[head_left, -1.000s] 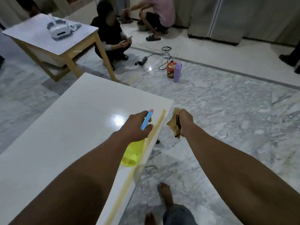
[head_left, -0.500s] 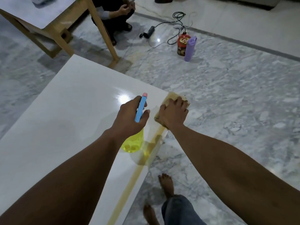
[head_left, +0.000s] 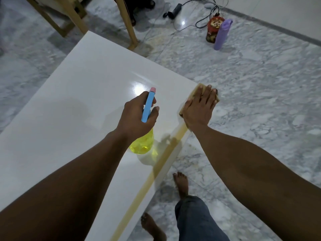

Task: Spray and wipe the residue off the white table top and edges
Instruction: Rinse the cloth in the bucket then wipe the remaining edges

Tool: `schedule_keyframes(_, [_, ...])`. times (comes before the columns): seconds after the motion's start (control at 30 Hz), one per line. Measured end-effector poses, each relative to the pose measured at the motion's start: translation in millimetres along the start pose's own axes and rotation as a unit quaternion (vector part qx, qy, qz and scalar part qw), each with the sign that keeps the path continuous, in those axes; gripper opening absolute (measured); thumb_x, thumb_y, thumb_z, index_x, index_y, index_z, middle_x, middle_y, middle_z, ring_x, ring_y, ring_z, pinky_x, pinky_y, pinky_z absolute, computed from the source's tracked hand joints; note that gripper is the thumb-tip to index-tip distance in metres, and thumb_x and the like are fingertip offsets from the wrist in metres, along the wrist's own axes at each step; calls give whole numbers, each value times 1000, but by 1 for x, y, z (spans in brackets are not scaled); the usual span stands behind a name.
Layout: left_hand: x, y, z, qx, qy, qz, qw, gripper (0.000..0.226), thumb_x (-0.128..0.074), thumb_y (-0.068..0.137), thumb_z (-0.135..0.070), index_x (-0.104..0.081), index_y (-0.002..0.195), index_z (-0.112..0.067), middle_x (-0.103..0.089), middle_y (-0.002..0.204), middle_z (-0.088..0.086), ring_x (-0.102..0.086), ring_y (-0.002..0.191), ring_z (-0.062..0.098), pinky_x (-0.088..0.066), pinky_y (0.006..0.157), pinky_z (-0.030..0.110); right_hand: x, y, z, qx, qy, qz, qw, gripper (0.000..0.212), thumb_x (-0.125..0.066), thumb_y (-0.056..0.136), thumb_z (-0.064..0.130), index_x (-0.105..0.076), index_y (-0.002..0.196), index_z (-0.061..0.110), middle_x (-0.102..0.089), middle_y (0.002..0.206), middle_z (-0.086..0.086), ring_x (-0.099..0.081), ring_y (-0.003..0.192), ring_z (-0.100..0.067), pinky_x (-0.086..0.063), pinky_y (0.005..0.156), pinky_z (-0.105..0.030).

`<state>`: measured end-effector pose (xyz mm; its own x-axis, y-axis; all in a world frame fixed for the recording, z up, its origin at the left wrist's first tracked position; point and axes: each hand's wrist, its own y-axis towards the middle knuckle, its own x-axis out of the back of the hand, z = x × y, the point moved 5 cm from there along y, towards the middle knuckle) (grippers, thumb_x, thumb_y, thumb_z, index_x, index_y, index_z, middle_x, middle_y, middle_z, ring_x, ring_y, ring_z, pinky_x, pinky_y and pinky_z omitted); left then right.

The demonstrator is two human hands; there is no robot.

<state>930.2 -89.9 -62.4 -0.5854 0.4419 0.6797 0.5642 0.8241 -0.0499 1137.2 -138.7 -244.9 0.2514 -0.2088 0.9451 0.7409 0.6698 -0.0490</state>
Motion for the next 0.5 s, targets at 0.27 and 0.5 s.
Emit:
schedule_keyframes(0.27, [17,-42,26,-3,-24,-2,1000,21,-67,94,-29,-62,113,-19,-61,90,-16,-74,80,27,-63,78,51,-12,-66,13,4,-16,20,1000,67,-28,99,37,-12,158,12,-3,166,-18,4,152,-38,-7,122,-56])
schedule_keyframes(0.5, [44,-112,58,-33,-54,11,998,26,-68,95,-26,-63,120,-19,-60,91,-16,-70,83,27,-64,80,50,-23,-161,38,0,-8,-5,1000,67,-31,99,38,-15,158,13,-7,166,-17,1,153,-37,-10,122,-56])
